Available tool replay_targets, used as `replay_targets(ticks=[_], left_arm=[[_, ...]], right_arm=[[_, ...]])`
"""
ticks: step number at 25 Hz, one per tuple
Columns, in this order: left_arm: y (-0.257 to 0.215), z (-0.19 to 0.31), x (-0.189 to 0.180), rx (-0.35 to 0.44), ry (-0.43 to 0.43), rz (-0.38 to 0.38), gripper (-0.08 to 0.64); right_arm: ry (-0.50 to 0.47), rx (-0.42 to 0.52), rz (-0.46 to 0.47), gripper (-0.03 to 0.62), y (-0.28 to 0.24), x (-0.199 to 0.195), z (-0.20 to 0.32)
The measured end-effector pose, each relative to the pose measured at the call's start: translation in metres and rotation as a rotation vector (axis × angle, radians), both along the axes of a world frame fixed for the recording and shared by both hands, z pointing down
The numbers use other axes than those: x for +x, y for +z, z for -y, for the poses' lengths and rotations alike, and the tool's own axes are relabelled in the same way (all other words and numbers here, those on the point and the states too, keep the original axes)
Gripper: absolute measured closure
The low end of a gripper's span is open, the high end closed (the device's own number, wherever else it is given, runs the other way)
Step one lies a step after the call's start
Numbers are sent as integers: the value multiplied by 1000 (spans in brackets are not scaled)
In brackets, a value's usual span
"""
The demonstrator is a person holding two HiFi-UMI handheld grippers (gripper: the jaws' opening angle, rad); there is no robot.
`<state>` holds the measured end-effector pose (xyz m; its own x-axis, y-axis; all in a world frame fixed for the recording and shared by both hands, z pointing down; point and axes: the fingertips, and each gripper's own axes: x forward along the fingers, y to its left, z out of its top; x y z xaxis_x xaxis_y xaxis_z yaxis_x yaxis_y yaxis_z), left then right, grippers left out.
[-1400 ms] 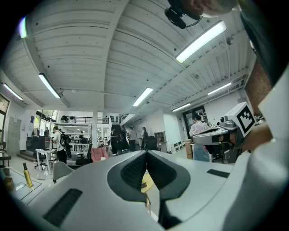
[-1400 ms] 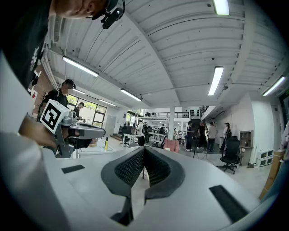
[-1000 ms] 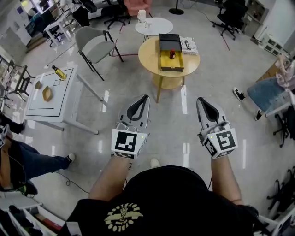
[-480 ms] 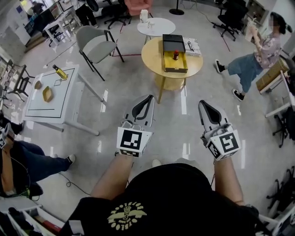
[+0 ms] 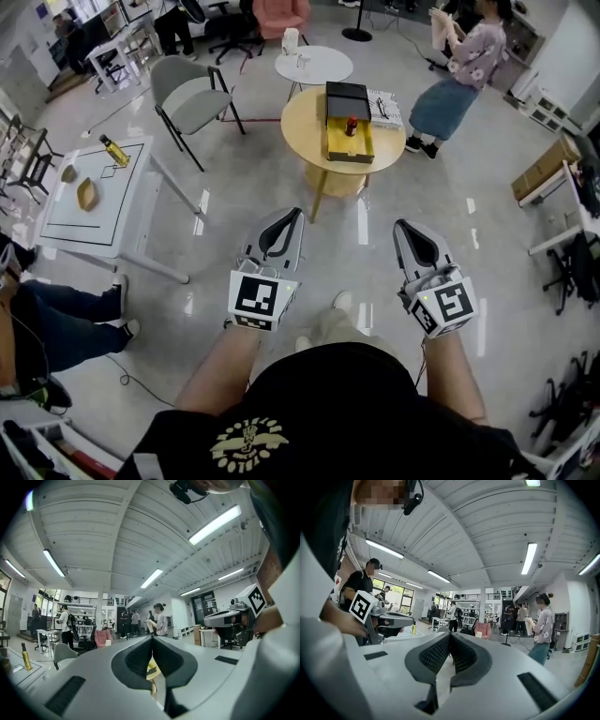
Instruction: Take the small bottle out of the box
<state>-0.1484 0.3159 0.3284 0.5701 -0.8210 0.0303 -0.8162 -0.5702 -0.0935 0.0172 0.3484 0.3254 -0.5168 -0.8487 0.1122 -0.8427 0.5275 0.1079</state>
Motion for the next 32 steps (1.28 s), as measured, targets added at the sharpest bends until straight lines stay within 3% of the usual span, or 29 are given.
replay_targets(ticks=[13,32], left_arm=[[7,64,13,-11,-43,-17,545],[17,154,75,-18,8,-30,545]], right_arm=[[10,-26,49,577,14,34,71],[12,-50,53,577,30,84,155]])
